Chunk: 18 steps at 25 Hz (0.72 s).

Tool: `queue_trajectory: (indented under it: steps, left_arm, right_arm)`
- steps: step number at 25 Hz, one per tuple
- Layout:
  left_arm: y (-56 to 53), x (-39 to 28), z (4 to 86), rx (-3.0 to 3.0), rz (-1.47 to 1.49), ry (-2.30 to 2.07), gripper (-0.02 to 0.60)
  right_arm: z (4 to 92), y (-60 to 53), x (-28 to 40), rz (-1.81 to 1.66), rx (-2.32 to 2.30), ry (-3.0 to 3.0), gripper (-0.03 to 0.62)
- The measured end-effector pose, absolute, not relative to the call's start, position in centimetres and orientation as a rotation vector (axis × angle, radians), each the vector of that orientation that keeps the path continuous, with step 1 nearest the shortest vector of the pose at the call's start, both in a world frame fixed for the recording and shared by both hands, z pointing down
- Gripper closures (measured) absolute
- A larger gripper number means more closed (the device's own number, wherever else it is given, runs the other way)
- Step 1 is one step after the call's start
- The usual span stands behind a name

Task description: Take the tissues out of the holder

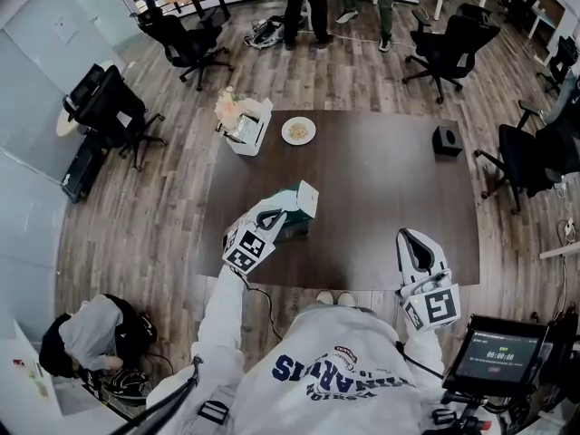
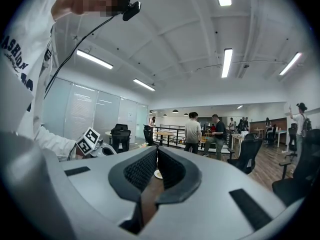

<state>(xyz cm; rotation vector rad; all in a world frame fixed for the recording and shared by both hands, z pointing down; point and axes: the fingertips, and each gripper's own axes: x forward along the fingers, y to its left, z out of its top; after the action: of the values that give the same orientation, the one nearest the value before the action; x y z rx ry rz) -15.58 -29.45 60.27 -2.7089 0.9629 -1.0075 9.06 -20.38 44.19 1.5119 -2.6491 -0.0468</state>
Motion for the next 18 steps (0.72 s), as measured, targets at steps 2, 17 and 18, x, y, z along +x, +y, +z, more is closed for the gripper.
queue_trajectory:
  steps: [2, 17, 18]
  left_arm:
    - [-28.4, -14.8, 56.7, -2.722, -0.886, 0.989, 0.569]
    - [-23.2, -12.3, 48.7, -2.798, -0.553, 1.010, 0.572]
    - [-23.3, -12.1, 49.2, -2.794, -0.569, 1.007, 0.572]
  right_arm:
    - [44.0, -20.4, 9.0, -0.050, 1.514, -2.653, 0.583]
    - [43.5, -20.5, 8.4, -0.056, 1.507, -2.690, 0.583]
    - [43.6, -20.5, 8.4, -0.055, 1.506, -2.691, 0.583]
